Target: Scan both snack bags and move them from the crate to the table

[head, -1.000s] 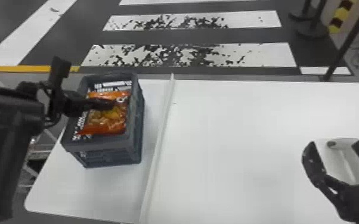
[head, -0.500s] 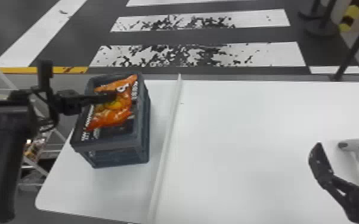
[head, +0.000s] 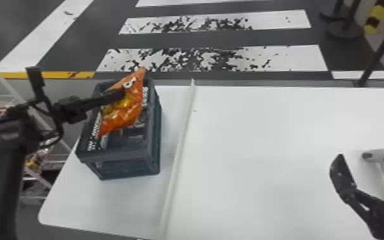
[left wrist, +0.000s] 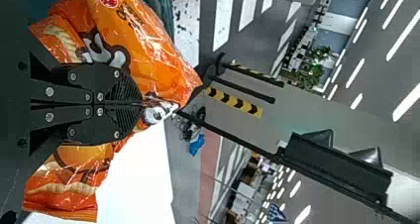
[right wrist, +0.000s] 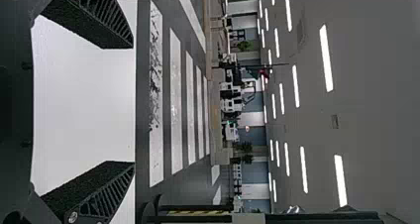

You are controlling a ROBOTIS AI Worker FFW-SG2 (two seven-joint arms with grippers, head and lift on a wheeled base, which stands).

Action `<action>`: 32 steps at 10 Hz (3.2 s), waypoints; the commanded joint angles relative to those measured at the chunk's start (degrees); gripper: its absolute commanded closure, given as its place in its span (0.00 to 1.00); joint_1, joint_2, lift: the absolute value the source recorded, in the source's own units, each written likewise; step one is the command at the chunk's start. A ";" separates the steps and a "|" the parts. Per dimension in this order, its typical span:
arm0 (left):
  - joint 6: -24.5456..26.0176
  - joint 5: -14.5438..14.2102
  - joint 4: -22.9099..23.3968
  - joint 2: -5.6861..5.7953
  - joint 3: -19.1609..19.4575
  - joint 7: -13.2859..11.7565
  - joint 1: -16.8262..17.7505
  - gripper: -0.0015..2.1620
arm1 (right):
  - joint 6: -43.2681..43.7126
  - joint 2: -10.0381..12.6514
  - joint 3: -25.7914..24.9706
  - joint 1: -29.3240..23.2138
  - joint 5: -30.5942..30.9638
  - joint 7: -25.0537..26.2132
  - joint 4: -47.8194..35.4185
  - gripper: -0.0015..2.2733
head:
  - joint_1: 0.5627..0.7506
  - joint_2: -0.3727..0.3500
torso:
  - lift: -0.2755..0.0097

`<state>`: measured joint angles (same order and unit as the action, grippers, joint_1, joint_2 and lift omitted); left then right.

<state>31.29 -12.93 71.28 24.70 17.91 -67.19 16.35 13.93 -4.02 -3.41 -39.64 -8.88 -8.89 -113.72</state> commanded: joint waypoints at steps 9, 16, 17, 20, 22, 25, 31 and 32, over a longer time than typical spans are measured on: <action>24.92 -0.78 32.87 -16.17 -19.23 16.65 -5.45 0.99 | -2.29 0.24 -0.72 -0.62 0.09 0.45 -2.38 0.04 | 0.70 0.33 | 0.66; 2.77 1.85 17.49 -22.41 -42.17 33.88 -10.02 0.99 | -3.69 0.32 -0.63 -0.62 0.00 0.80 -3.09 0.04 | 0.70 0.03 | 0.66; 0.66 2.03 14.41 -22.68 -43.93 35.72 -10.02 0.99 | -3.69 0.32 -0.55 -0.70 0.00 0.80 -3.09 0.04 | 0.70 0.03 | 0.66; -8.48 2.38 10.37 -22.50 -45.95 40.12 -10.64 0.00 | -3.34 0.32 -0.46 -0.70 -0.26 0.80 -2.73 0.04 | 0.70 0.03 | 0.66; -11.64 2.29 11.43 -22.24 -45.07 39.24 -10.64 0.02 | -3.34 0.32 -0.37 -0.70 -0.26 0.71 -2.47 0.04 | 0.70 0.03 | 0.66; -13.93 3.44 20.48 -20.83 -39.44 39.33 -16.26 0.02 | -3.34 0.24 -0.55 -0.79 -0.44 0.63 -2.38 0.04 | 0.70 0.03 | 0.66; -23.59 6.34 40.17 -15.73 -23.54 48.99 -34.55 0.04 | -19.51 0.24 -2.92 1.49 -7.82 -0.08 -5.02 0.04 | 0.70 0.21 | 0.66; -23.24 6.34 42.89 -15.56 -22.92 51.98 -37.01 0.04 | -27.60 0.24 -3.80 2.64 -9.31 -0.25 -6.34 0.04 | 0.70 0.26 | 0.66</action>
<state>7.80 -6.64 112.43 8.99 -5.56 -15.65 -19.06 -8.82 -3.78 -6.67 -37.70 -17.19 -9.14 -119.23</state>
